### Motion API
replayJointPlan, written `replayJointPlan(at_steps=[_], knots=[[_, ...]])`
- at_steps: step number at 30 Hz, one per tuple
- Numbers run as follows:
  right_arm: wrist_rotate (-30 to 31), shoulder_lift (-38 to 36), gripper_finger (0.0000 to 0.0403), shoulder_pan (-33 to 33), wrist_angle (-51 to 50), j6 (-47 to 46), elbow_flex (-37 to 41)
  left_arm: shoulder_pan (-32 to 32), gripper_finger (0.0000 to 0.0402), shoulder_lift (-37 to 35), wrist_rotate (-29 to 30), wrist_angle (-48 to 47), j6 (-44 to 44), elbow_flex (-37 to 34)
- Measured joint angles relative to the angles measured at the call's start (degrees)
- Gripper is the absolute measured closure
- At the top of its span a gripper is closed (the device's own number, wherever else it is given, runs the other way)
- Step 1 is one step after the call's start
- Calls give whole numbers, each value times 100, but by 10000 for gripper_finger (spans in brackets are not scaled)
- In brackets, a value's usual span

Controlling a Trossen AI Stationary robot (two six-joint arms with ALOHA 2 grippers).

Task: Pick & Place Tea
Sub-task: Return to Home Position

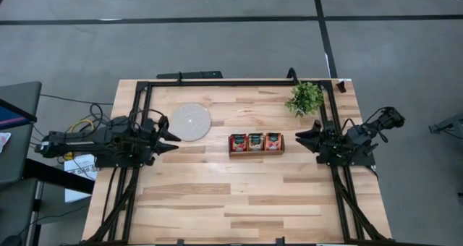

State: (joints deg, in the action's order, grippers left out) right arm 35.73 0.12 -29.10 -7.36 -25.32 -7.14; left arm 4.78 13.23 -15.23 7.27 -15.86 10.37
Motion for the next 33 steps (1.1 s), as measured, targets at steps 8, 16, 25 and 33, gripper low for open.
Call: replayJointPlan(at_steps=[8,16,25,33], knots=[[42,2,284,0,-33,59,0,-142,273,132,1783,99,-189,0],[490,2,284,3,-251,128,0,-357,273,131,1727,763,169,-440],[458,2,284,-11,-290,165,-2,-357,273,-60,1819,1128,-131,-953],[465,1,284,-11,-307,428,-4,-355,273,-63,1964,833,-590,-949]])
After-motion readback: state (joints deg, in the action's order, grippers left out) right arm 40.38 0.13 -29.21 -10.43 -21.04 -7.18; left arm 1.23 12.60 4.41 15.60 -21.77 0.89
